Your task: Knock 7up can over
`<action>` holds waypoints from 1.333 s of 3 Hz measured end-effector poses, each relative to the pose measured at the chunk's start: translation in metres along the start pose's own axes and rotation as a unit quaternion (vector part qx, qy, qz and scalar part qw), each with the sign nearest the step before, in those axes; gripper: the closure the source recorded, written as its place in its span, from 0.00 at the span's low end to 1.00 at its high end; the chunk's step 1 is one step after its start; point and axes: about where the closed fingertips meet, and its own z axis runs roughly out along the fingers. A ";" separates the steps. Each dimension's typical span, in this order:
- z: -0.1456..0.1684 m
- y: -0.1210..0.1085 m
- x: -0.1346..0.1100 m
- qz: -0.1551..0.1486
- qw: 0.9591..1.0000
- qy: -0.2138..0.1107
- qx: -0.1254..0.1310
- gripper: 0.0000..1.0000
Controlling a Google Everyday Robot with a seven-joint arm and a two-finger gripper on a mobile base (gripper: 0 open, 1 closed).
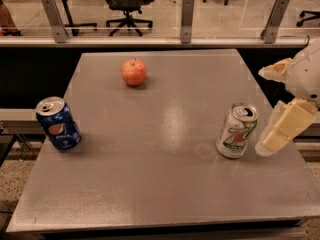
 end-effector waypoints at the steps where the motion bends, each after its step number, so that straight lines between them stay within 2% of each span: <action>1: 0.013 0.002 0.001 0.013 0.998 -0.057 -0.006 0.00; 2: 0.020 0.003 -0.001 0.020 0.994 -0.108 -0.007 0.00; 4: 0.032 0.003 -0.001 0.022 0.987 -0.160 -0.008 0.00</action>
Offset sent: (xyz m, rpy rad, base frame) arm 0.0065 0.0103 -0.0247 0.3411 -0.0659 0.0146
